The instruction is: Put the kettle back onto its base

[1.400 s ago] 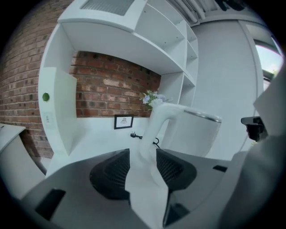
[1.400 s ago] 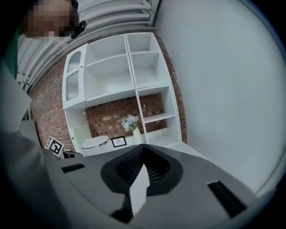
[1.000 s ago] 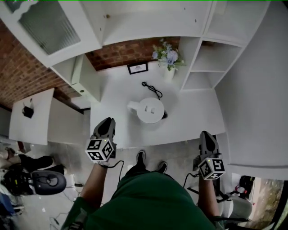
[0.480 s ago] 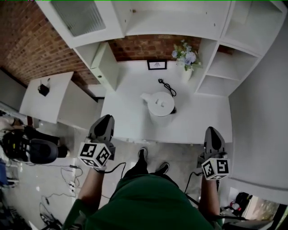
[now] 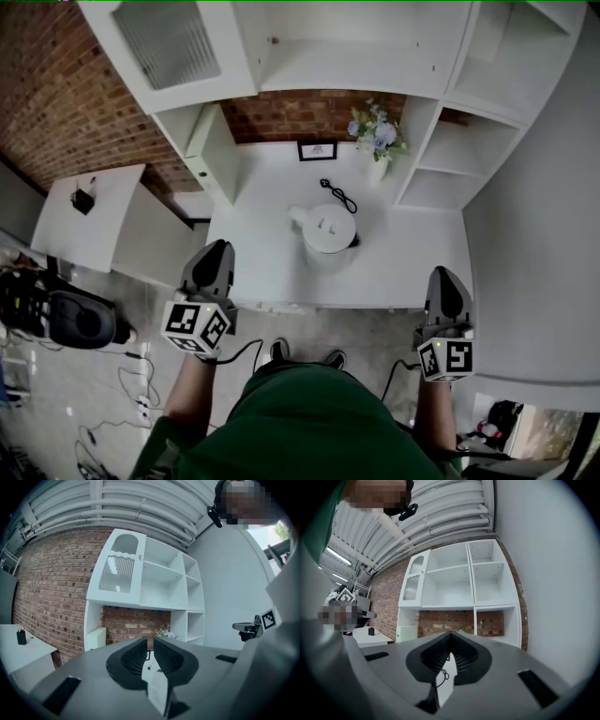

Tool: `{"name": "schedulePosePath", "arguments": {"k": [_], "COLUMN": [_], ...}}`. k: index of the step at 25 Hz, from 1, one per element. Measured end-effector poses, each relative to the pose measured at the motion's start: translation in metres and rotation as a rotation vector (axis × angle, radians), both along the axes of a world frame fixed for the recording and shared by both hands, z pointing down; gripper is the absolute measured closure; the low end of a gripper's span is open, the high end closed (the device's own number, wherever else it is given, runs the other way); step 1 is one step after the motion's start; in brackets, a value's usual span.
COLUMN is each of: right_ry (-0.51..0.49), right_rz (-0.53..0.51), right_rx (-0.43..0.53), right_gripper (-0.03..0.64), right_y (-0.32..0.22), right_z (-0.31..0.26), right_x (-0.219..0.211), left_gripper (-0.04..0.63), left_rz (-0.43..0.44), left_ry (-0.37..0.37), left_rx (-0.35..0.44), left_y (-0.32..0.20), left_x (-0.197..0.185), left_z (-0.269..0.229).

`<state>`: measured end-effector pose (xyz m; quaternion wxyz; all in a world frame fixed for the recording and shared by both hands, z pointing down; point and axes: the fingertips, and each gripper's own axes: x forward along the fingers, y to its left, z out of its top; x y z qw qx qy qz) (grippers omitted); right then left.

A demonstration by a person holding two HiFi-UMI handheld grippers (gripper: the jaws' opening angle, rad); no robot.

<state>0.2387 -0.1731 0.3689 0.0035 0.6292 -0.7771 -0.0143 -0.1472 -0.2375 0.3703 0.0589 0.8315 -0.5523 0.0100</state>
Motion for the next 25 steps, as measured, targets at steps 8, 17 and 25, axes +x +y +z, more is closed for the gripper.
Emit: {"name": "schedulePosePath", "arguments": {"k": [8,17,25], "right_ry": [0.022,0.029,0.031], "right_rz": [0.029,0.024,0.037], "right_rx": [0.009,-0.02,-0.024], "right_gripper": [0.604,0.604,0.603], "right_y": [-0.002,-0.008,-0.007], "right_z": [-0.008,-0.007,-0.008], "right_x": [-0.024,-0.054,-0.056], "left_gripper": [0.54,0.54,0.54], "left_rz": [0.016,0.022,0.047], "left_ry": [0.018,0.039,0.032], "left_rx": [0.018,-0.021,-0.025], "left_y": [-0.012,-0.018,-0.022], "left_x": [-0.02,-0.045,-0.042], "left_z": [-0.004,0.01,0.012]}}
